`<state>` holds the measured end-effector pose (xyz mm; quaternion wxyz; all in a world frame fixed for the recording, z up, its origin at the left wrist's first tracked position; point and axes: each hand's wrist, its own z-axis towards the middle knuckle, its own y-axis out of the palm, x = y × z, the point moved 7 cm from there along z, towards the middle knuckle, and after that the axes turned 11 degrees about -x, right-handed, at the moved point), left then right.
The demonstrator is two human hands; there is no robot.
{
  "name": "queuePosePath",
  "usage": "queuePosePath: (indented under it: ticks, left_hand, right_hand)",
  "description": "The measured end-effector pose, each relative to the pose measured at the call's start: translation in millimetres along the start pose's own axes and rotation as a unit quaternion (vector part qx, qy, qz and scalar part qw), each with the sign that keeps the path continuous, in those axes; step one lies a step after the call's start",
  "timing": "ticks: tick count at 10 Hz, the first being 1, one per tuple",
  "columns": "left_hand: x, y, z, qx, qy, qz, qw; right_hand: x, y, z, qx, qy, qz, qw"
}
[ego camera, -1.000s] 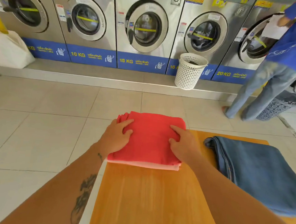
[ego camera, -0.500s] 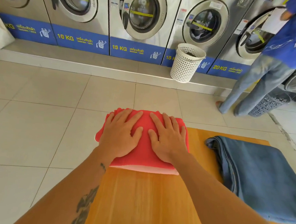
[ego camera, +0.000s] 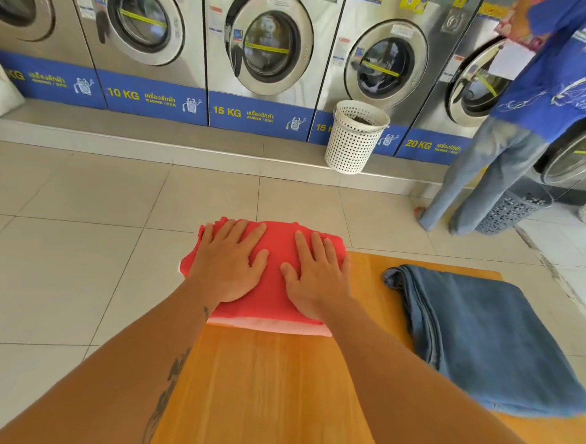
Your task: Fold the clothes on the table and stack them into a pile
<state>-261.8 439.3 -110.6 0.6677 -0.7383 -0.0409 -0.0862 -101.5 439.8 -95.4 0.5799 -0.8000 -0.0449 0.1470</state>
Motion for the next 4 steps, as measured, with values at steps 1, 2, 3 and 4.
queuePosePath:
  ticks: [1, 2, 3, 4]
  left_hand:
    - [-10, -8, -11, -0.024, -0.047, 0.058, 0.997]
    - [-14, -21, -36, -0.048, -0.074, 0.127, 0.988]
    - [9, -47, -67, -0.035, -0.068, 0.147, 0.986]
    - [47, -60, -102, -0.032, -0.058, 0.112, 0.992]
  right_hand:
    - [30, -10, -2, -0.064, 0.052, 0.009, 0.997]
    - [58, -34, -33, -0.07, 0.067, 0.027, 0.995]
    - [90, -45, -74, -0.075, 0.072, 0.082, 0.991]
    - [116, -51, -107, -0.066, 0.061, 0.11, 0.99]
